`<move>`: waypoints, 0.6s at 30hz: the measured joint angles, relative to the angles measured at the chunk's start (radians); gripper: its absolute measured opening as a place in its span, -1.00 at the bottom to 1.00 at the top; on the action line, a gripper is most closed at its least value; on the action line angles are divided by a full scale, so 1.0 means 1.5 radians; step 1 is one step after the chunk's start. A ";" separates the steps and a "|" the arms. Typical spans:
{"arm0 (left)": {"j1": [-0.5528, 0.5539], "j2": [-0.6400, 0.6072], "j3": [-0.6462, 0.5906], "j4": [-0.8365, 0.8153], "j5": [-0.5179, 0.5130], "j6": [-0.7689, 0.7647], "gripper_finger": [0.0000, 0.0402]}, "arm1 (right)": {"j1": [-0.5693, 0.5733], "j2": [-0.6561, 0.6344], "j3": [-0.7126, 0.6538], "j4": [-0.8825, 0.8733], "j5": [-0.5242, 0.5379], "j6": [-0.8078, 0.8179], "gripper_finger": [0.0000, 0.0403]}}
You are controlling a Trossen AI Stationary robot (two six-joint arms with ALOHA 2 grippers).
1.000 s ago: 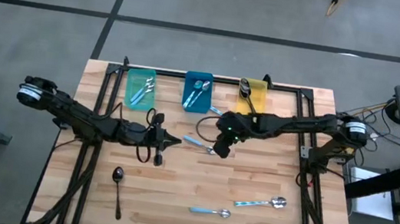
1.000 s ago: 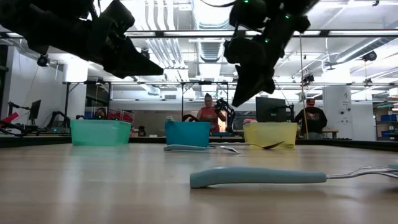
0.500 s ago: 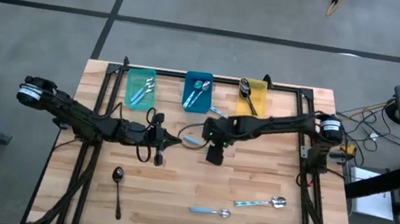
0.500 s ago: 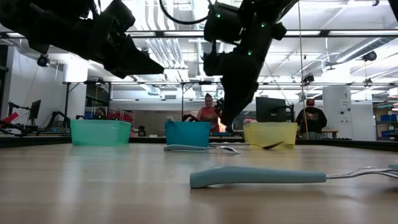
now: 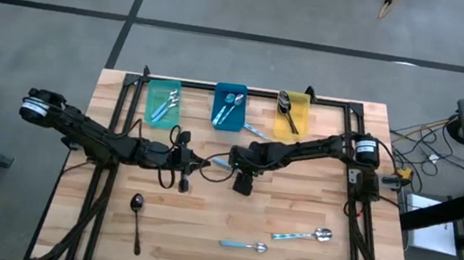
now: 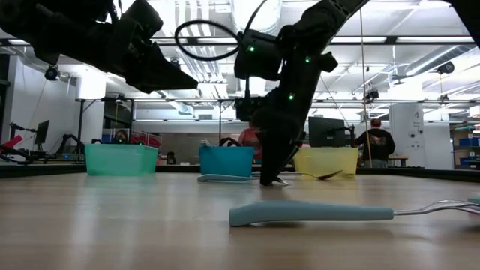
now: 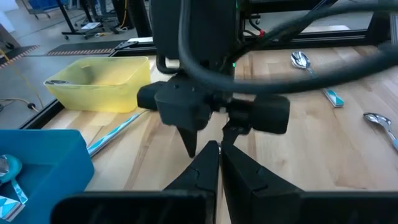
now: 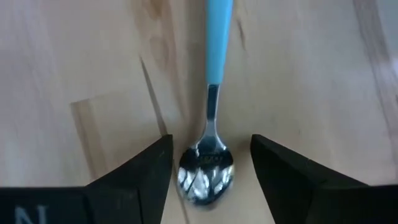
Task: Sort silverware by color (type)
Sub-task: Put the blue spoon into the green bin
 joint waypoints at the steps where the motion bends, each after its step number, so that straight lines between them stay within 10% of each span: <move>1: 0.000 0.000 0.000 0.000 0.000 0.000 -1.00 | 0.000 0.007 0.002 0.002 0.006 0.003 0.03; 18: 0.000 0.007 0.000 0.003 -0.031 -0.003 -0.96 | -0.002 0.012 0.001 0.010 0.016 -0.002 -0.93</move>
